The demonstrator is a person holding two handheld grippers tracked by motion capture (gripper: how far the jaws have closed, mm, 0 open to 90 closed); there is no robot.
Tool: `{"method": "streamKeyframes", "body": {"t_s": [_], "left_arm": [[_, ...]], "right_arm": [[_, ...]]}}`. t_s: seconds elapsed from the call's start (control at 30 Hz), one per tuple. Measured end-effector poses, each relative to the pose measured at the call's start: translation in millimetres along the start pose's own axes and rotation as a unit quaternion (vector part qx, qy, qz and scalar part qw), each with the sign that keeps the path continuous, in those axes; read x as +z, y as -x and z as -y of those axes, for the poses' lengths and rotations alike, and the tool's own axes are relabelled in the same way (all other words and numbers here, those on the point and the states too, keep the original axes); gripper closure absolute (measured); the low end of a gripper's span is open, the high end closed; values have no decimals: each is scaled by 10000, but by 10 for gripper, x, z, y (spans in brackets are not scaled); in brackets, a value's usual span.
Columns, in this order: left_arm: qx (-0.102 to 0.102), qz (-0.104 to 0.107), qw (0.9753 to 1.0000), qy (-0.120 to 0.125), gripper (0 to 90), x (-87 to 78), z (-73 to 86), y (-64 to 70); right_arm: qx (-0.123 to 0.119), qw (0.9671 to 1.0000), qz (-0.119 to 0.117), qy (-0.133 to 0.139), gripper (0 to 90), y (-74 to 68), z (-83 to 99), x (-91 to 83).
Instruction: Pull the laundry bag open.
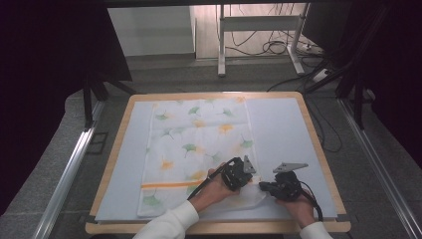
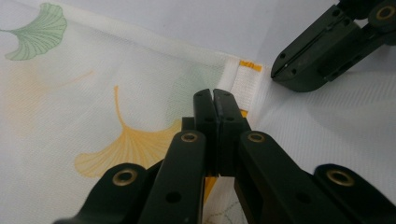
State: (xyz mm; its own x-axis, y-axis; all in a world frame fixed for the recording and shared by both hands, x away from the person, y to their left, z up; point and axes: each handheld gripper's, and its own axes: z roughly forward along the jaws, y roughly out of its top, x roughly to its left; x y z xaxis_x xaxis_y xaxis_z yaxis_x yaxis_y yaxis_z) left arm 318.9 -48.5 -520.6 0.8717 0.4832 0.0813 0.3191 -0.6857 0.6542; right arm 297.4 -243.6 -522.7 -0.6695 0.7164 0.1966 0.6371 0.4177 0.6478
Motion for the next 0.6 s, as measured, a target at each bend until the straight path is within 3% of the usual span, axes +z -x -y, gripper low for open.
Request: {"method": "streamKeyframes", "body": {"t_s": [0.6], "left_arm": [[10, -43, 10000, -35, 900, -31, 28, 2]], "right_arm": [[26, 10000, -65, -25, 895, 18, -3, -1]]}}
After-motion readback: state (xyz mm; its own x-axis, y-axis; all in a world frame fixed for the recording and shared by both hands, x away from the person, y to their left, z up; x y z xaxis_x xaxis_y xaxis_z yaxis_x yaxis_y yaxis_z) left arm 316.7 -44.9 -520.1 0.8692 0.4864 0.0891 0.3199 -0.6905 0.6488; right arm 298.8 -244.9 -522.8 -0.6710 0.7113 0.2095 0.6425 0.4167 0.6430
